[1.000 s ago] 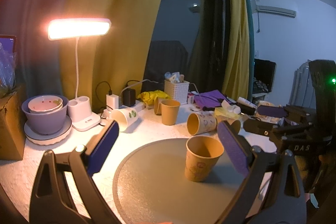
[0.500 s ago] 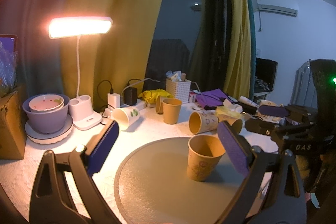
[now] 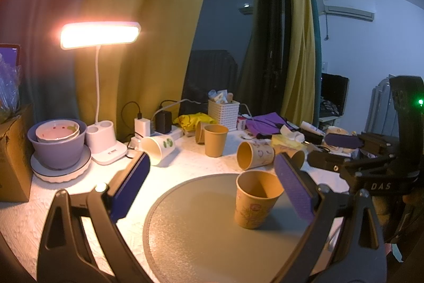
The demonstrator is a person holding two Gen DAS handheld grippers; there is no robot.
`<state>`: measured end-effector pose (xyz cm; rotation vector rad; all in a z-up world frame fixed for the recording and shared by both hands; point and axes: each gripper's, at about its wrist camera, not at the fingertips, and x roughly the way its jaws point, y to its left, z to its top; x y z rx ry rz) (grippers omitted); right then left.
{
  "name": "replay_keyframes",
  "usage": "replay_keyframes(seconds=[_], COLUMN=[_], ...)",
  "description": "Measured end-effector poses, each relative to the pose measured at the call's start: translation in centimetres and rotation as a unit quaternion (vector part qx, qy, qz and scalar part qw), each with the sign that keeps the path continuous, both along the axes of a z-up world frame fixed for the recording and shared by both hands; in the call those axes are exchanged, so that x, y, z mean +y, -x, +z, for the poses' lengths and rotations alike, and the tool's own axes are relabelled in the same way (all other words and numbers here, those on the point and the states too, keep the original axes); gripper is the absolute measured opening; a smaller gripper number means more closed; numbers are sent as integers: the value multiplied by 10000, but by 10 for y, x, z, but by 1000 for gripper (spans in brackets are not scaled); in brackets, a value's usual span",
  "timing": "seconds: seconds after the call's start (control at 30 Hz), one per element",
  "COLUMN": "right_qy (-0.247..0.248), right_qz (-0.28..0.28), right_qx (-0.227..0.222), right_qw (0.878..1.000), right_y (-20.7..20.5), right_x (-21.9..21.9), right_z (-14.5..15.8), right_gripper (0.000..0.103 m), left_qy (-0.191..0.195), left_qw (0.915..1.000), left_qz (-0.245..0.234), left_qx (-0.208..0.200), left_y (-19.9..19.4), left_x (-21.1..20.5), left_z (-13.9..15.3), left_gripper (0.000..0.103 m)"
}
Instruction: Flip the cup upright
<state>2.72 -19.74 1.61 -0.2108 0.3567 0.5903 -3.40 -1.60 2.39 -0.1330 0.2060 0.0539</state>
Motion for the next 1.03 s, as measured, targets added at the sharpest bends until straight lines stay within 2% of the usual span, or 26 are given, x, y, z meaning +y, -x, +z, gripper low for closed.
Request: replay_keyframes(seconds=[0.93, 1.03], right_qy=[9, 164], right_qz=[29, 107], right_qx=[15, -91], right_qw=[10000, 9998], right_y=[-1, 0], right_x=[0, 2], right_z=[-3, -5], right_gripper=[75, 75], left_qy=[5, 22], left_qw=[10000, 9999], left_qz=[-53, -58], left_qx=[-44, -127], left_y=[1, 3], left_x=[-1, -5], left_z=[0, 2], left_gripper=[96, 96])
